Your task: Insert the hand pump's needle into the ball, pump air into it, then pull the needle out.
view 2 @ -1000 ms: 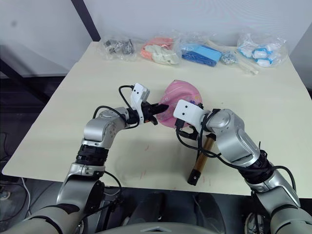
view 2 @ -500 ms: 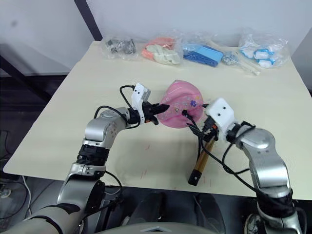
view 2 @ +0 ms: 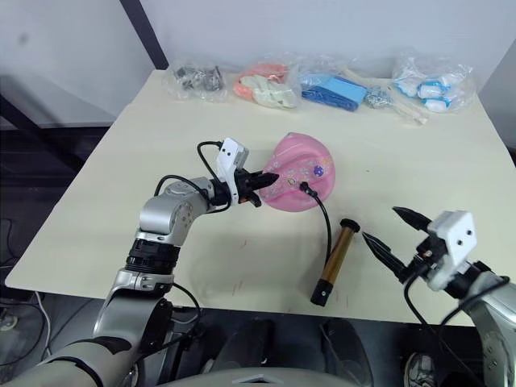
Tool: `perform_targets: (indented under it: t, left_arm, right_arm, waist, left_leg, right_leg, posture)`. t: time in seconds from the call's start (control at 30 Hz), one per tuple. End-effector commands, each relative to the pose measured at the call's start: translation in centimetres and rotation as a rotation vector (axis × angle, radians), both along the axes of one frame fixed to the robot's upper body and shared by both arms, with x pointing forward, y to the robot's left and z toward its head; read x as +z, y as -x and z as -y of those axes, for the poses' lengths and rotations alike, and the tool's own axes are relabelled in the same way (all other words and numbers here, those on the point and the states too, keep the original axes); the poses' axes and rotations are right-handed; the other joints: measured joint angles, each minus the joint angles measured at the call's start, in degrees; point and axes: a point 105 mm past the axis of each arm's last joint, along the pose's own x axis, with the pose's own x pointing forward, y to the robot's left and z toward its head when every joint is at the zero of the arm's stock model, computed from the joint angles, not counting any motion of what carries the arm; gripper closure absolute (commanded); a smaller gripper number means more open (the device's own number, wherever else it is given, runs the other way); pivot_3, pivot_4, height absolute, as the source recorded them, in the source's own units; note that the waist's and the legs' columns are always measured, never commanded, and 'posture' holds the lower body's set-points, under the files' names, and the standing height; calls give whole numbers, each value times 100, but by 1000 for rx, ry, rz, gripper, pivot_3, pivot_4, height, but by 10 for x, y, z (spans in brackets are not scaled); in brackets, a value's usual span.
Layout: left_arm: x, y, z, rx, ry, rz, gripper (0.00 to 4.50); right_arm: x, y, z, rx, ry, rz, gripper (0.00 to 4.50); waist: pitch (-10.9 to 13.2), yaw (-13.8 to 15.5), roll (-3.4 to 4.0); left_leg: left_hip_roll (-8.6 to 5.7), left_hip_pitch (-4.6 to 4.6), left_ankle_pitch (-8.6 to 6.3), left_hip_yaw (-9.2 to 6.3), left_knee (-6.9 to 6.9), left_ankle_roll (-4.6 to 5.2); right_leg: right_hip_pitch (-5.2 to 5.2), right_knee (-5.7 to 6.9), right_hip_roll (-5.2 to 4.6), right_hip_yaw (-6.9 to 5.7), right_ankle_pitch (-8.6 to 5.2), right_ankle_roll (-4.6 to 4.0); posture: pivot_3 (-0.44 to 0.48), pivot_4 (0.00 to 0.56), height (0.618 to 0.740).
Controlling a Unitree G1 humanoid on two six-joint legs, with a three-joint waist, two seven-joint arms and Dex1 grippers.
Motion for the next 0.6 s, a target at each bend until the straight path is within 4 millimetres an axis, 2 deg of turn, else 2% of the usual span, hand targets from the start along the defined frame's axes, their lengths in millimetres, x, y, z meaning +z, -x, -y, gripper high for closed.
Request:
perform_targets:
  t: [0.03,0.13,0.17,0.2,0.23,0.3,0.5,0.6]
  left_arm:
    - [-22,5,2,-11,-47,-74,4500]
    - [-21,5,2,-13,-46,-70,4500]
    - [-20,5,3,-14,-45,-68,3709]
    - [-20,5,3,-14,-43,-66,3617]
    - [-19,5,3,-12,-40,-61,3069]
    - [-16,5,4,-10,-31,-52,2622]
    - [-1,4,6,-8,18,0,18]
    - [5,5,6,-16,27,24,18]
  right_arm:
    - [14,9,9,34,-1,70,95]
    - [15,12,14,42,5,92,95]
    - [15,12,15,43,4,100,0]
    - [16,11,15,44,4,110,0]
    - [16,11,15,48,0,119,0]
    - [15,12,13,52,-5,132,0]
    - [13,13,12,61,-9,145,0]
    - [12,13,12,63,-9,150,0]
  waist:
    - [0,-2,0]
    - [0,0,0]
    - [0,0,0]
    - [0,1,0]
    - [0,1,0]
    - [0,4,0]
    - [1,8,0]
    - [1,-1,0]
  left_leg:
    - [0,1,0,0,1,1]
    - [0,8,-1,0,7,3]
    - [0,8,-1,0,7,4]
    - [0,9,-1,0,7,4]
    - [0,9,0,-1,7,5]
    - [0,8,0,-1,8,4]
    - [0,3,11,-1,23,-14]
    - [0,3,10,-1,26,-13]
  right_leg:
    - [4,0,0,0,0,0]
    - [14,0,0,0,0,1]
    - [14,0,0,0,0,1]
    - [15,0,0,0,0,1]
    - [15,2,1,-1,0,0]
    - [15,2,0,-1,0,0]
    - [16,6,0,-1,1,-1]
    - [16,9,1,-1,1,-1]
  posture:
    - [0,150,740]
    - [0,150,740]
    - [0,150,740]
    - [0,150,740]
    - [0,150,740]
    - [0,150,740]
    - [0,150,740]
    - [0,150,740]
